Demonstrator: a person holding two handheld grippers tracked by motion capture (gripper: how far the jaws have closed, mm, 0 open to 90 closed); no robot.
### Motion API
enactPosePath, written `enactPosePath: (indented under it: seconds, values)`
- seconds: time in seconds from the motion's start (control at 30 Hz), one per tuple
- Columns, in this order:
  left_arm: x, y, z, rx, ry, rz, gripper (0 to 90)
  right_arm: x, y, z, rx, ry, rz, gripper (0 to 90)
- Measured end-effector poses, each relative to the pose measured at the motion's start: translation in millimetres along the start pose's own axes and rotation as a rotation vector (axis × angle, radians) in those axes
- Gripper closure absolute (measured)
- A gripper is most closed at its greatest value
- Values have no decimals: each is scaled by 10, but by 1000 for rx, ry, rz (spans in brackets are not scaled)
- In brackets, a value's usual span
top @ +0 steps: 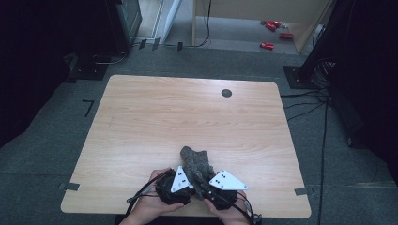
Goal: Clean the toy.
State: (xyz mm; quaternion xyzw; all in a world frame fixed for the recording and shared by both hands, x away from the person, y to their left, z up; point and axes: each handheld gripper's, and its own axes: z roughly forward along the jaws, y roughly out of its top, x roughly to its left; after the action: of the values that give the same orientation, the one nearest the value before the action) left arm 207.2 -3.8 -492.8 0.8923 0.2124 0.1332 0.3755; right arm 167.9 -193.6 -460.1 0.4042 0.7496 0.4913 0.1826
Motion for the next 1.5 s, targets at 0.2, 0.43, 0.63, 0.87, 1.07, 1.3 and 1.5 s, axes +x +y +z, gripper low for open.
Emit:
enactPosePath:
  seconds: [0.2,0.43,0.63,0.87,1.07,1.3,1.5]
  values:
    - [63,-18,-19,-13,15,-38,348,-47,-6,-38,-6,4,32,775]
    - [-25,-7,12,-11,11,-14,348,145,-19,5,1,45,-20,774]
    - [2,-11,-21,-25,11,-17,348,2,-4,-26,-20,24,17,772]
    - [93,-52,-127,-97,-20,-32,348,-216,9,-135,-61,-27,84,776]
    - [56,-47,-198,-170,-51,-2,348,-249,-17,-119,-57,15,122,776]
    - [118,-59,-262,-208,-46,-21,348,-257,-82,-44,-14,51,149,780]
    - [164,-83,-264,-204,-63,-39,348,-248,-77,-54,-10,66,142,777]
